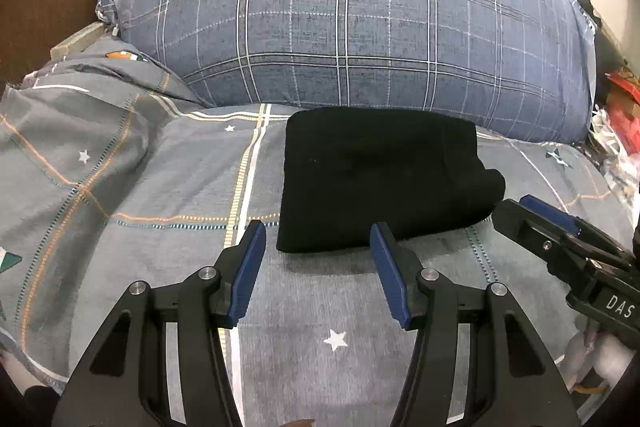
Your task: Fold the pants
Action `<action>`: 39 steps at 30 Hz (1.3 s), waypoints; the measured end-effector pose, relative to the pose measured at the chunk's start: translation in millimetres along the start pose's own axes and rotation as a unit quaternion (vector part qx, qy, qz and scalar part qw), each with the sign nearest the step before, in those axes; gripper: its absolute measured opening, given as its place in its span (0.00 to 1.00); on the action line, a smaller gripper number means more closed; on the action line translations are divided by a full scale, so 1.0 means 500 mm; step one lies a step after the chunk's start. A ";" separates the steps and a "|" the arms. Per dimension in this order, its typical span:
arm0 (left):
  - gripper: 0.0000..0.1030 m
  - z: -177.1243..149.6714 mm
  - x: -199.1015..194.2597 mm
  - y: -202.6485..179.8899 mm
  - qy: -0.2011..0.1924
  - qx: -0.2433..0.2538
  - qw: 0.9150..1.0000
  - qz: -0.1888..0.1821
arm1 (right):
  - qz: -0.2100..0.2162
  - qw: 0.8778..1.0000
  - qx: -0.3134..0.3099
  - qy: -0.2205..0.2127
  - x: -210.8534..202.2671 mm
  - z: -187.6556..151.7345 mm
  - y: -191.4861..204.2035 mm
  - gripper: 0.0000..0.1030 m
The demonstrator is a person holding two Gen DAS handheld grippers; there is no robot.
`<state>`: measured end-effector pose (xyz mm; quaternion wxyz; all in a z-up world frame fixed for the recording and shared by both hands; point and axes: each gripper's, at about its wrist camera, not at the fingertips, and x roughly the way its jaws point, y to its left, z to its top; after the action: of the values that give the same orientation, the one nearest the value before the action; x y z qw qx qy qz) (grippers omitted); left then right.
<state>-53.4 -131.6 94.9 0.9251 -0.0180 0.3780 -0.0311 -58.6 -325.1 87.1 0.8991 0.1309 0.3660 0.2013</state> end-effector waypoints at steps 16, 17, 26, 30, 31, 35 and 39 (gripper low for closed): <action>0.53 -0.015 -0.039 -0.028 -0.018 0.030 0.999 0.013 | 0.005 1.000 0.008 0.000 -0.020 -0.019 -0.005 0.70; 0.53 -0.015 -0.039 -0.029 -0.019 0.031 0.999 0.016 | 0.005 1.000 0.007 0.000 -0.021 -0.020 -0.006 0.70; 0.53 -0.022 -0.048 -0.047 -0.031 0.059 0.996 0.053 | 0.006 1.000 0.009 0.001 -0.027 -0.025 -0.007 0.70; 0.53 -0.022 -0.048 -0.041 -0.029 0.052 0.997 0.048 | 0.007 1.000 0.004 0.006 -0.024 -0.027 -0.001 0.70; 0.53 -0.023 -0.048 -0.041 -0.029 0.052 0.997 0.048 | 0.008 1.000 0.002 0.008 -0.022 -0.028 0.001 0.70; 0.53 -0.021 -0.048 -0.038 -0.028 0.048 0.997 0.044 | 0.008 1.000 0.000 0.012 -0.018 -0.030 0.008 0.70; 0.53 -0.021 -0.048 -0.038 -0.028 0.047 0.998 0.043 | 0.008 1.000 0.001 0.012 -0.016 -0.029 0.010 0.70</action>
<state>-78.5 -148.8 105.3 0.9355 0.0406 0.3508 -0.0082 -75.4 -323.1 83.9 0.8931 0.1317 0.3758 0.2094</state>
